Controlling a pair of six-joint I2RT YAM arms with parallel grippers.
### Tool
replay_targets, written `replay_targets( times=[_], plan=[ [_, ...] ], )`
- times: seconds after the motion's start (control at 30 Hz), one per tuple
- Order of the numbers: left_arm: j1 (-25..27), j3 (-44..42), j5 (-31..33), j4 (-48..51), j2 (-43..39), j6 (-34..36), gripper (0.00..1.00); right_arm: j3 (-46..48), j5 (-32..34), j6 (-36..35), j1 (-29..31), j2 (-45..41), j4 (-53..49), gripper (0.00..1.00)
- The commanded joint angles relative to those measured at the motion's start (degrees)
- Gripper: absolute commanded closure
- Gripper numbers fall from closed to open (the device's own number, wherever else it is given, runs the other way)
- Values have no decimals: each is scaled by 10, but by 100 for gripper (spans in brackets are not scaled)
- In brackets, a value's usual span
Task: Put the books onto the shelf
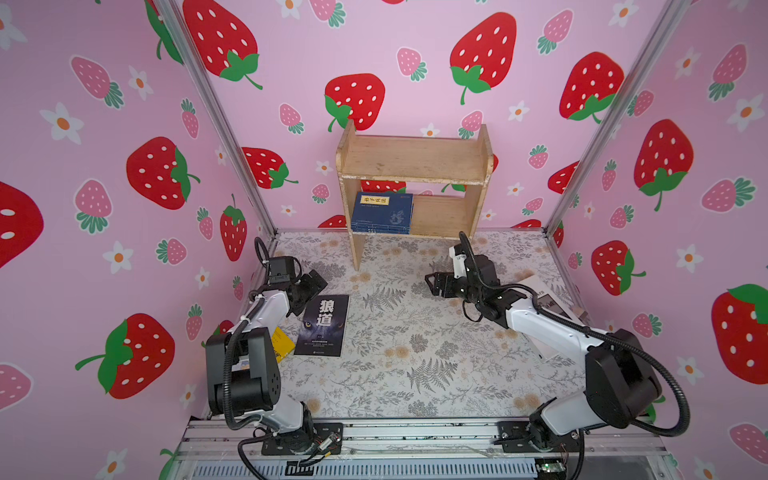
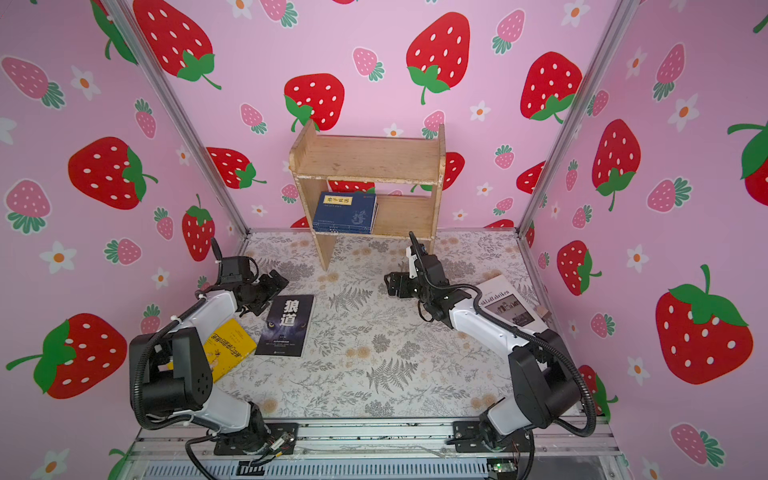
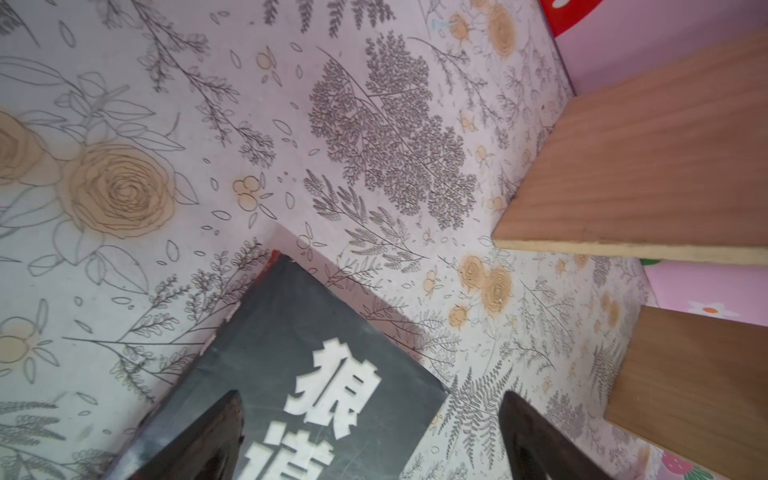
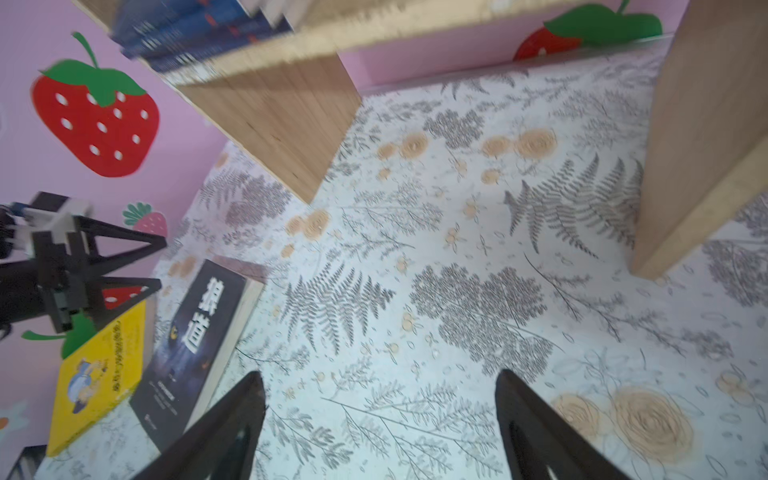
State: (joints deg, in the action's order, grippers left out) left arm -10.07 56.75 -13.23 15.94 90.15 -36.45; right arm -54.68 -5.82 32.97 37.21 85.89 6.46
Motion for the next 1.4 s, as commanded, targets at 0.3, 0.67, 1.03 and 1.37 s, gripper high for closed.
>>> replay_targets(
  times=[0.3, 0.67, 1.03, 1.37],
  plan=[
    [-16, 4, 77, 19, 63, 19, 2, 17, -12, 72, 24, 61, 98, 0],
    [-11, -59, -20, -58, 79, -35, 2, 43, 1, 103, 44, 89, 147, 0],
    [284, -128, -65, -203, 35, -210, 1, 22, 0, 112, 50, 140, 167, 0],
    [335, -94, 13, -61, -65, -141, 0, 60, 34, 76, 49, 48, 33, 2]
  ],
)
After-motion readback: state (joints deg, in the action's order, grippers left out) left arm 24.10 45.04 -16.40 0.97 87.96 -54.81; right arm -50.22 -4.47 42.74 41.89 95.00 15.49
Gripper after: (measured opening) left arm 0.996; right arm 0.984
